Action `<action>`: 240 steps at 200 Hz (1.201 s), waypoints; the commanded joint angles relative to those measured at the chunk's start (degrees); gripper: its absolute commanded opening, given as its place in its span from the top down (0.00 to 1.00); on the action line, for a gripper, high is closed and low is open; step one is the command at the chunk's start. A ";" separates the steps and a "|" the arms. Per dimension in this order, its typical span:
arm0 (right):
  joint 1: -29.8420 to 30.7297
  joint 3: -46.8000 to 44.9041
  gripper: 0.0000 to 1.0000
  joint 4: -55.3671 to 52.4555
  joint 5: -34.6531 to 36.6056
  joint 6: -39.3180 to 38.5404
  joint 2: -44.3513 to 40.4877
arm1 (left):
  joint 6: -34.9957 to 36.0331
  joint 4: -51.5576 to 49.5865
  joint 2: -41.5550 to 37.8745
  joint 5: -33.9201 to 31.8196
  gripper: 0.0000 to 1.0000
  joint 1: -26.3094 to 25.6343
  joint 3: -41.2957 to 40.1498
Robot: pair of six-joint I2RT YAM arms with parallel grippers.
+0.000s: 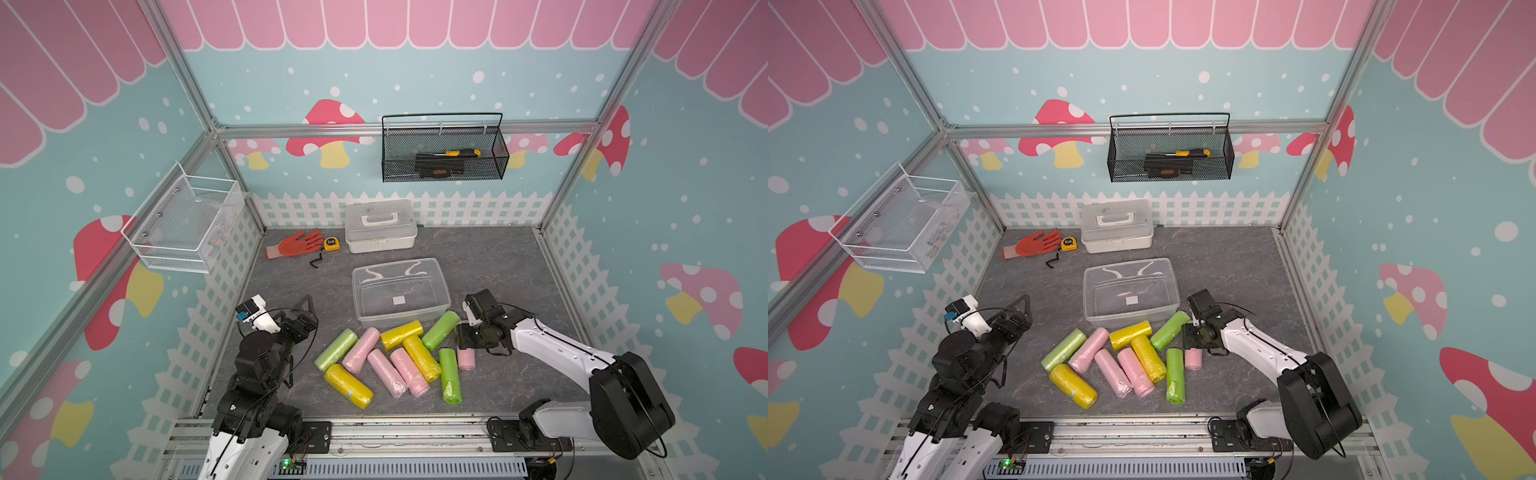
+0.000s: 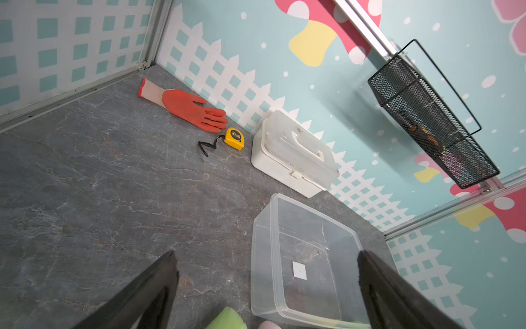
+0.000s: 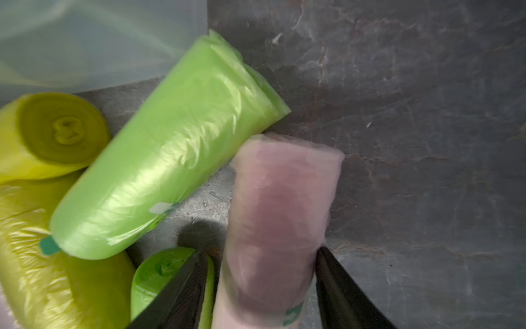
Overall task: Put the roll of trash bags into the storage box
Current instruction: Pick up the roll of trash bags from the center of the board.
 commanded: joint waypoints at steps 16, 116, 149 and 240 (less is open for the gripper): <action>0.04 1.05 0.46 -0.96 1.32 2.30 2.63 | 0.36 -0.88 6.20 -0.26 0.01 -0.30 1.32; -0.04 6.20 0.64 -3.84 1.61 0.43 8.15 | -0.53 -0.59 12.15 2.97 0.01 -0.27 2.89; -0.04 7.52 0.69 -6.25 5.55 0.51 5.00 | -0.41 -0.94 12.09 3.19 0.01 -0.32 3.29; -0.04 5.14 0.90 -10.18 17.01 0.97 -13.42 | -0.34 -1.26 17.96 6.80 0.01 -0.32 6.16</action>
